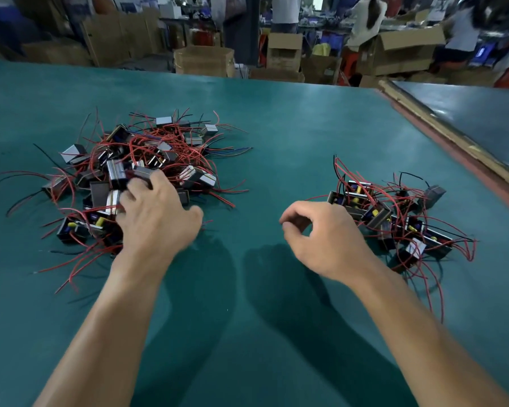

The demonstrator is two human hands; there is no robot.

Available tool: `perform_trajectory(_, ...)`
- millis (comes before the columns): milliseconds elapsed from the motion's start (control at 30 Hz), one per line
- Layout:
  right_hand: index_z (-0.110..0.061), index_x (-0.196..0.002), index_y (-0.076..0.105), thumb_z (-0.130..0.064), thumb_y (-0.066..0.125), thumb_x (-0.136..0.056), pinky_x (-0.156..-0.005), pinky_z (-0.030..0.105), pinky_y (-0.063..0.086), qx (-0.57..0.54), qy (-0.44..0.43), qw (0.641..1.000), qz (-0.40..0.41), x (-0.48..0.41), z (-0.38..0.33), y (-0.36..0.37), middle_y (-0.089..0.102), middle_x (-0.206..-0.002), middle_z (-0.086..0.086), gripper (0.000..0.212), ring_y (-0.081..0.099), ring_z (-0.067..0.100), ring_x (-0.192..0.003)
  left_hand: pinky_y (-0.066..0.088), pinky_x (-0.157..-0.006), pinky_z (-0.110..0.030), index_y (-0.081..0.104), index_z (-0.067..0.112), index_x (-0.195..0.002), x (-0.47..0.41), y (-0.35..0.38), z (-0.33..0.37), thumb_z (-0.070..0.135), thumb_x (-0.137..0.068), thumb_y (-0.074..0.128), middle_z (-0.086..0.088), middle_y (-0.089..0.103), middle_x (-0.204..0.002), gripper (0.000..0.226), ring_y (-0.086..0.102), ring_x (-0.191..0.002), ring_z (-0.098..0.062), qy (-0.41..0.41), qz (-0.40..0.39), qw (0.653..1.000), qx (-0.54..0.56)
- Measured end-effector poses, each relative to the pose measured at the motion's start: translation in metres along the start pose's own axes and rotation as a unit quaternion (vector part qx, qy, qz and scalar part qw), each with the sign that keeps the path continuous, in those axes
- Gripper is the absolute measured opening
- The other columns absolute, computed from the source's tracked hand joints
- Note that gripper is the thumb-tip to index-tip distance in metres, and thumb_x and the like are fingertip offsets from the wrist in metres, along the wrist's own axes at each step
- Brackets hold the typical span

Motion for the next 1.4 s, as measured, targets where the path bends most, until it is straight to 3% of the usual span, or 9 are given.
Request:
perform_trajectory(200,-0.025,-0.081,0.069,-0.022,0.063,-0.087,-0.076,0.031,0.052,0.008,0.001,0.999,-0.036,0.001,0.000,0.008,0.069,-0.073,-0.012,0.009,0.064,0.007,-0.074,0.036,-0.085,-0.040,0.039,0.008,-0.131,0.001,0.008,0.006,0.013,-0.082,0.067,-0.020,0.039,-0.132,0.058,0.039,-0.118,-0.042,0.054,-0.005,0.998,-0.020)
perform_trajectory(367,-0.024,-0.084,0.070,-0.024,0.062,-0.087,-0.073,0.029,0.052,0.015,0.001,0.999,-0.052,0.002,0.000,0.011,0.069,-0.071,-0.012,0.009,0.063,0.006,-0.071,0.036,-0.079,-0.038,0.043,0.008,-0.127,0.004,0.022,0.009,0.008,-0.078,0.065,-0.020,0.046,-0.124,0.054,0.053,-0.102,-0.041,0.093,-0.032,0.995,-0.010)
perform_trajectory(600,-0.026,-0.086,0.071,-0.024,0.060,-0.089,-0.076,0.029,0.053,0.006,0.005,0.997,-0.072,0.002,0.000,0.012,0.070,-0.076,-0.014,0.011,0.064,0.006,-0.075,0.036,-0.079,-0.031,0.055,0.017,-0.122,0.004,0.026,0.018,0.008,-0.079,0.069,-0.005,0.054,-0.110,0.046,0.051,-0.088,-0.024,0.138,0.007,0.982,0.127)
perform_trajectory(767,-0.030,-0.097,0.066,-0.028,0.061,-0.089,-0.065,0.026,0.047,-0.005,0.006,0.997,-0.075,0.002,0.003,0.014,0.067,-0.068,-0.014,0.010,0.060,0.004,-0.066,0.048,-0.067,-0.021,0.062,0.024,-0.103,0.014,0.028,0.032,0.005,-0.081,0.072,0.005,0.061,-0.095,0.031,0.054,-0.067,-0.009,0.138,-0.026,0.932,0.334)
perform_trajectory(900,-0.036,-0.127,0.048,-0.050,0.063,-0.086,-0.071,0.022,0.047,-0.042,0.012,0.995,-0.094,0.002,0.005,0.020,0.064,-0.081,-0.031,0.046,0.060,-0.003,-0.073,0.055,-0.071,-0.034,0.063,0.023,-0.096,0.022,0.030,0.041,-0.002,-0.081,0.073,-0.002,0.063,-0.098,0.032,0.054,-0.067,-0.013,0.135,-0.083,0.889,0.429)
perform_trajectory(967,-0.039,-0.133,0.043,-0.059,0.061,-0.081,-0.073,0.023,0.049,-0.040,0.007,0.995,-0.095,0.002,0.004,0.022,0.064,-0.085,-0.029,0.059,0.061,-0.002,-0.074,0.057,-0.073,-0.036,0.063,0.019,-0.098,0.026,0.031,0.045,-0.006,-0.081,0.072,-0.004,0.062,-0.097,0.032,0.056,-0.069,-0.013,0.137,-0.112,0.868,0.464)
perform_trajectory(1100,-0.042,-0.117,0.052,-0.061,0.063,-0.074,-0.073,0.028,0.053,-0.024,-0.011,0.995,-0.093,0.003,0.000,0.024,0.066,-0.086,-0.018,0.049,0.064,0.006,-0.078,0.057,-0.077,-0.034,0.063,0.013,-0.102,0.034,0.034,0.052,-0.012,-0.082,0.068,-0.005,0.062,-0.091,0.033,0.059,-0.072,-0.015,0.163,-0.163,0.832,0.505)
perform_trajectory(1233,-0.037,-0.099,0.057,-0.063,0.063,-0.071,-0.063,0.024,0.049,-0.050,-0.018,0.996,-0.078,0.001,-0.003,0.020,0.066,-0.076,-0.015,0.038,0.061,0.002,-0.068,0.056,-0.073,-0.034,0.063,0.014,-0.100,0.033,0.035,0.054,-0.010,-0.083,0.067,-0.003,0.063,-0.088,0.029,0.061,-0.071,-0.015,0.174,-0.159,0.828,0.508)
perform_trajectory(1400,-0.031,-0.081,0.059,-0.072,0.056,-0.067,-0.058,0.024,0.040,-0.006,0.014,0.999,-0.052,-0.002,0.003,0.008,0.063,-0.068,-0.013,0.044,0.057,0.004,-0.064,0.053,-0.070,-0.029,0.062,0.020,-0.099,0.028,0.025,0.047,0.006,-0.081,0.069,0.005,0.065,-0.091,0.024,0.062,-0.075,-0.011,0.219,-0.017,0.895,0.387)
Point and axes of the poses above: each hand's wrist, its own x-axis away from the middle knuckle, its own y-axis out of the palm, z = x × y, the point moved 5 cm from there along -x, towards the middle knuckle
